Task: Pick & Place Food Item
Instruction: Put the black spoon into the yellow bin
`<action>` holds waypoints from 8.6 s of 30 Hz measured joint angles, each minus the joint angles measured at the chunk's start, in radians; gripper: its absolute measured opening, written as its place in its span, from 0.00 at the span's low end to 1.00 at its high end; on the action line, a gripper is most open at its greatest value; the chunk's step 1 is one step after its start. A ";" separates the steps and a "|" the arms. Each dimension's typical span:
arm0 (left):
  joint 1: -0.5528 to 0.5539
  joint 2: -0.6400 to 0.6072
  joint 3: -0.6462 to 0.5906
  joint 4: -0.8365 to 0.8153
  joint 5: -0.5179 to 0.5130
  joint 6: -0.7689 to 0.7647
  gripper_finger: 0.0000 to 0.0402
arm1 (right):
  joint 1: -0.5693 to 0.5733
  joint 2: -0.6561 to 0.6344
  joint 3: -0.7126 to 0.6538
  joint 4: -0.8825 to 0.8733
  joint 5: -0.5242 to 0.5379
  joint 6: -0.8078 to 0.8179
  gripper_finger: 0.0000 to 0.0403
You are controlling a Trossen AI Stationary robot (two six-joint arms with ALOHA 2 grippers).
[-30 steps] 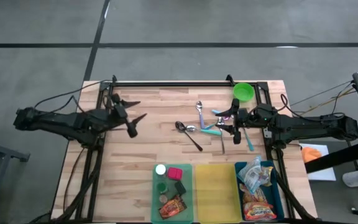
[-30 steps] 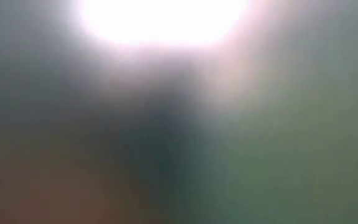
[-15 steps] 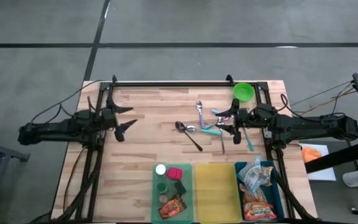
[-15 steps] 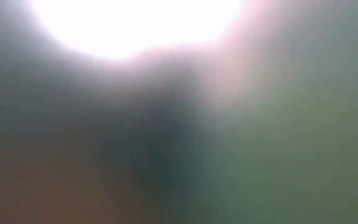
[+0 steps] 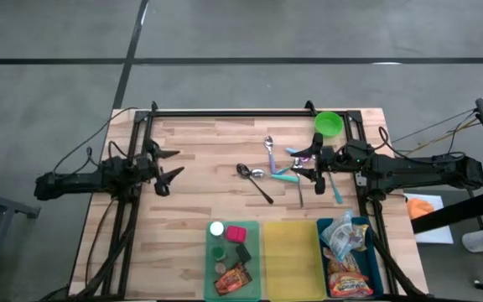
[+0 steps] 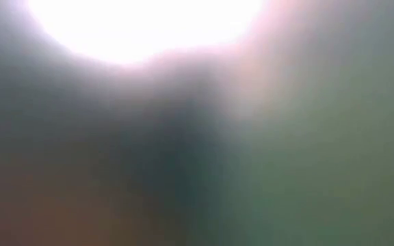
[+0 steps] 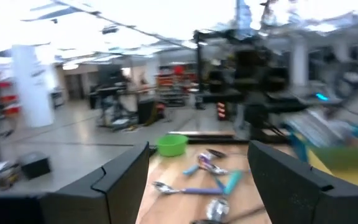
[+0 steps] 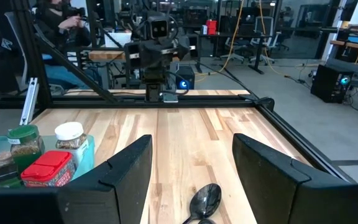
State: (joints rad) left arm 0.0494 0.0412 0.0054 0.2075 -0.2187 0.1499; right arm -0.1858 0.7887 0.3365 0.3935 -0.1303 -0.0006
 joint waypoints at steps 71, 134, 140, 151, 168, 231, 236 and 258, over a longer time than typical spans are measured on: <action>0.001 -0.012 -0.004 -0.109 0.144 0.241 0.69 | 0.000 0.016 0.000 0.009 -0.029 0.258 0.55; 0.001 -0.004 -0.004 -0.181 0.144 0.241 0.69 | 0.064 1.215 1.069 -1.016 0.163 0.579 0.55; 0.001 -0.004 -0.004 -0.181 0.144 0.241 0.69 | 0.099 1.215 1.069 -1.027 0.208 0.634 0.55; 0.001 -0.004 -0.004 -0.181 0.144 0.243 0.69 | 0.156 1.221 1.069 -1.028 0.268 0.733 0.55; 0.001 -0.005 -0.004 -0.182 0.144 0.242 0.69 | 0.155 1.225 1.008 -0.948 0.265 0.780 0.55; 0.001 -0.004 -0.004 -0.182 0.144 0.242 0.69 | 0.163 1.111 0.944 -0.862 0.306 0.603 0.05; 0.001 -0.004 -0.004 -0.182 0.144 0.242 0.69 | 0.175 1.032 0.944 -0.878 0.302 0.578 0.05; 0.001 -0.005 -0.004 -0.182 0.144 0.241 0.69 | 0.402 0.662 0.931 -1.090 0.188 0.765 0.04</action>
State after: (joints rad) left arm 0.0499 0.0364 0.0013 0.0255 -0.0746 0.3910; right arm 0.2159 1.4507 1.2677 -0.6964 0.0578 0.7641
